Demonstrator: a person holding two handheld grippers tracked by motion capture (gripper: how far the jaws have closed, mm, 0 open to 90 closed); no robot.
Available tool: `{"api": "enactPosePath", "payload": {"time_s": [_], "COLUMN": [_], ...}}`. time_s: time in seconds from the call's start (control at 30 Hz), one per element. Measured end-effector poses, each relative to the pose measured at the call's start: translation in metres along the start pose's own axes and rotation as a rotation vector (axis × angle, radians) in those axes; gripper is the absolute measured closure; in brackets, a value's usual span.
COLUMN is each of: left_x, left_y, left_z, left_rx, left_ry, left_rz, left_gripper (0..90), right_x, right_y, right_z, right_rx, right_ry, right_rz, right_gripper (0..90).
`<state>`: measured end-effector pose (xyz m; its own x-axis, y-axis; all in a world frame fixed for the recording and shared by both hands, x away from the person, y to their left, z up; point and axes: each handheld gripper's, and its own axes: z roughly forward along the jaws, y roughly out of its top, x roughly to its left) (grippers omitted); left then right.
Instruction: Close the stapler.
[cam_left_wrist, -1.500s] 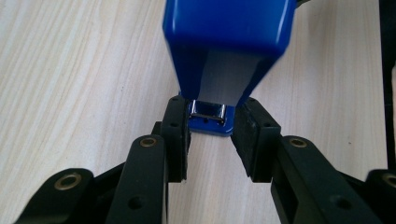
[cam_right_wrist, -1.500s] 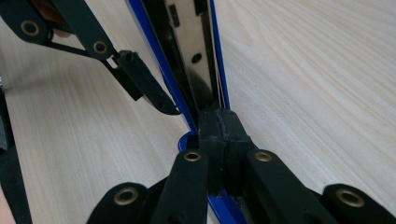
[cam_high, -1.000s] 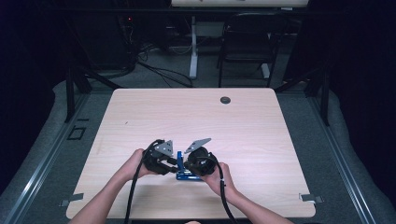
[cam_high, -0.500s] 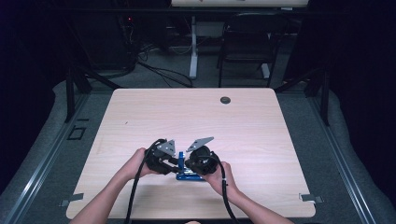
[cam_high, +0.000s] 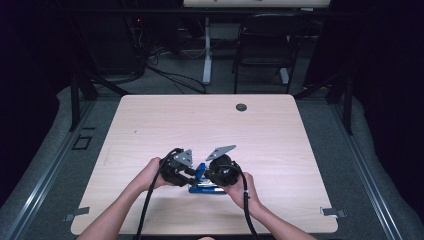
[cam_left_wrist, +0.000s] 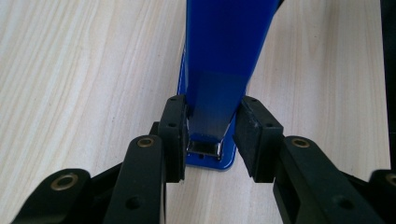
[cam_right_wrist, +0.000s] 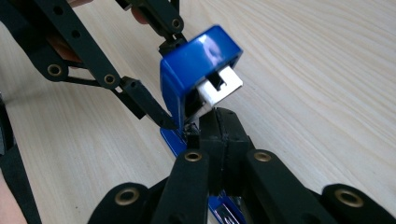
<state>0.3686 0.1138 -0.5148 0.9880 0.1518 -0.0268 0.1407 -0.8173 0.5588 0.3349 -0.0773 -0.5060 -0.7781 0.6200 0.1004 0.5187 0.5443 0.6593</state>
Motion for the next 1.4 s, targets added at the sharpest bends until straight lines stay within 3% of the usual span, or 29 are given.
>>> {"api": "enactPosePath", "payload": {"time_s": [0.33,0.53,0.57,0.6,0.83,1.2,1.4], "left_x": [-0.001,-0.001,-0.001,-0.002,-0.002,-0.002,-0.002], "left_y": [0.006,0.007,0.008,0.009,0.01,0.013,0.013], "left_z": [0.008,0.012,0.013,0.015,0.019,0.022,0.023], "left_rx": [0.017,0.013,0.025,0.021,0.032,0.042,0.043], "left_ry": [-0.015,0.003,-0.015,0.005,0.007,0.01,0.013], "left_rz": [0.007,-0.001,0.002,0.0,-0.002,-0.008,-0.012], "left_gripper": [64.7,64.4,64.3,64.1,64.4,64.1,63.9], "right_x": [-0.015,-0.025,-0.026,-0.026,-0.021,-0.016,-0.016], "right_y": [-0.01,-0.013,-0.013,-0.012,-0.004,-0.002,-0.002], "right_z": [-0.014,-0.026,-0.028,-0.03,-0.042,-0.044,-0.044], "right_rx": [0.0,-0.012,-0.014,-0.031,-0.075,-0.064,-0.06], "right_ry": [-0.041,-0.069,-0.073,-0.08,-0.089,-0.099,-0.077], "right_rz": [0.04,0.058,0.059,0.057,0.029,-0.007,-0.02], "right_gripper": [90.0,90.0,90.0,90.0,90.0,90.0,89.9]}}
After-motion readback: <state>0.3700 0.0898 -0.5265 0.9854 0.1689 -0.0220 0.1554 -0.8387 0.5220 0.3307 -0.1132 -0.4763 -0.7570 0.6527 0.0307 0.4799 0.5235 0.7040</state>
